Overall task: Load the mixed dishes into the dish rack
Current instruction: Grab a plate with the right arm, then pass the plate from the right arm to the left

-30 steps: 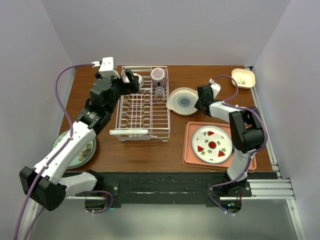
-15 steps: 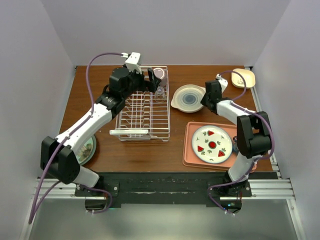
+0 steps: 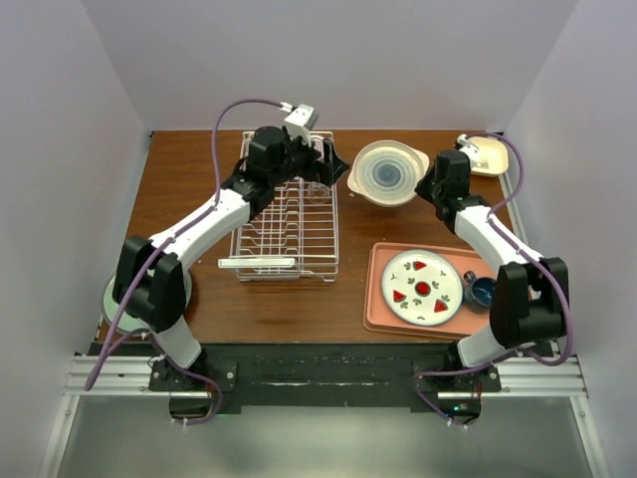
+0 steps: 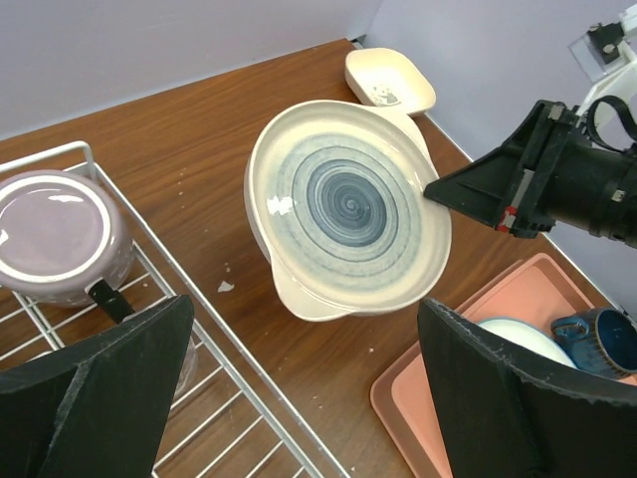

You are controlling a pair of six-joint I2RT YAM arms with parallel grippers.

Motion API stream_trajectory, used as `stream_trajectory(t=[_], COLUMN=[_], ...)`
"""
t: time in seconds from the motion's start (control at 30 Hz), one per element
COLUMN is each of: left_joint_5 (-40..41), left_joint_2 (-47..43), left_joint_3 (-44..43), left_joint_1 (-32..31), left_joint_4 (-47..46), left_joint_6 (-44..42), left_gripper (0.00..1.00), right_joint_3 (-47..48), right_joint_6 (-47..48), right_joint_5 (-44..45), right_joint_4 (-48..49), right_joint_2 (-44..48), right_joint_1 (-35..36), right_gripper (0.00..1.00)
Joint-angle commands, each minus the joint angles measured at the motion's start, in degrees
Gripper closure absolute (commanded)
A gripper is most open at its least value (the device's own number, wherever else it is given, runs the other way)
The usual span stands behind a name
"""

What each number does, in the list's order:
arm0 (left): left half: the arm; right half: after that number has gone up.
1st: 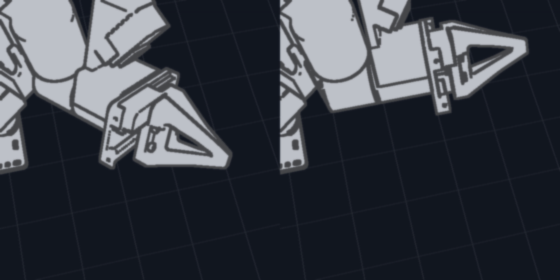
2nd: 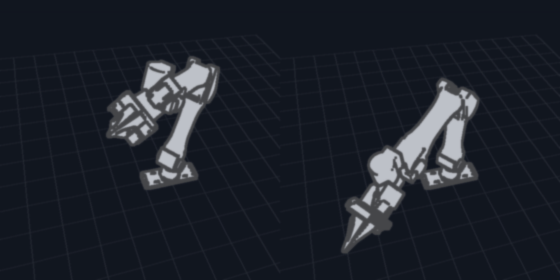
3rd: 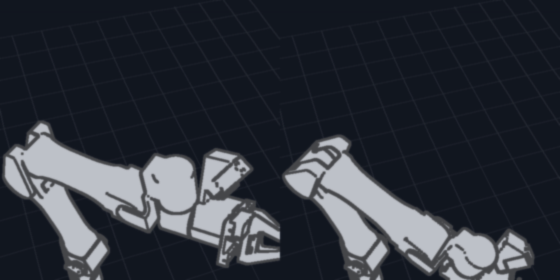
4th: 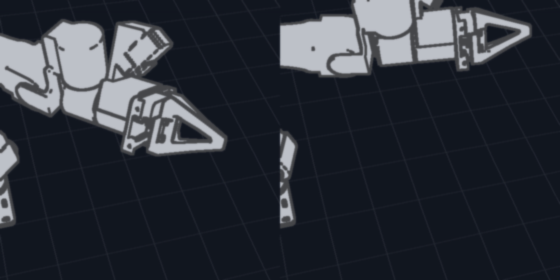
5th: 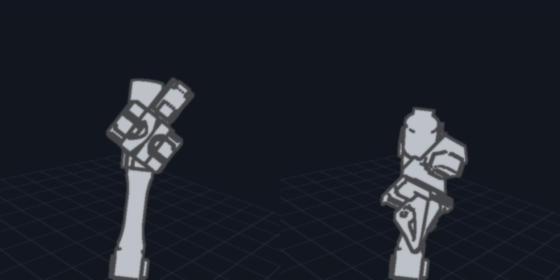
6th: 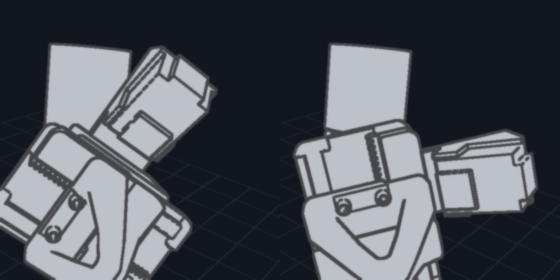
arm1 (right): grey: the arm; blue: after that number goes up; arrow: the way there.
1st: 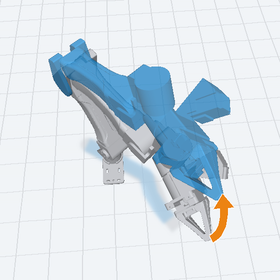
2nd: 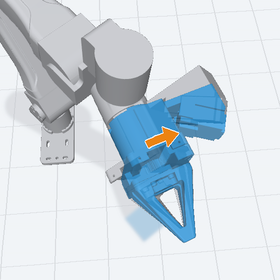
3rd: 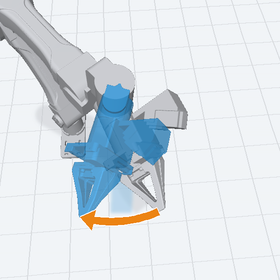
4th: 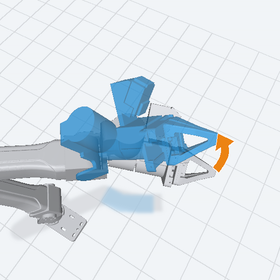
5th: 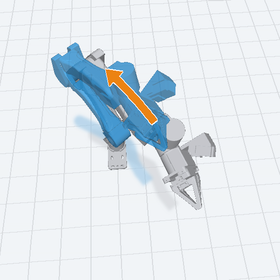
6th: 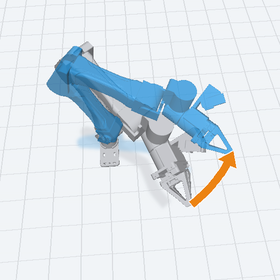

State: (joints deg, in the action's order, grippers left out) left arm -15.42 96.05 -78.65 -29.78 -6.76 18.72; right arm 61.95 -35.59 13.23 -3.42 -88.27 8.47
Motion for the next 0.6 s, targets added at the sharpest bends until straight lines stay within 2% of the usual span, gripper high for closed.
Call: stream_trajectory(t=[0.0,0.37,0.57], left_joint_5=[-1.63,-5.14,-9.09], left_joint_2=[2.99,12.93,16.01], left_joint_3=[-5.36,-16.43,-18.47], left_joint_1=[-0.10,-0.10,-0.10], left_joint_4=[-2.38,1.22,1.05], left_joint_6=[-0.35,-1.40,-1.14], left_gripper=[0.00,0.00,0.00], right_joint_3=[-0.07,-1.22,-1.49], right_joint_6=[-2.90,-1.41,-0.44], right_joint_5=[-4.18,-13.41,-20.35], right_joint_4=[6.76,6.76,9.48], right_joint_2=[6.61,13.65,14.35], right_joint_1=[-0.82,-1.00,-1.00], right_gripper=[1.00,1.00,1.00])
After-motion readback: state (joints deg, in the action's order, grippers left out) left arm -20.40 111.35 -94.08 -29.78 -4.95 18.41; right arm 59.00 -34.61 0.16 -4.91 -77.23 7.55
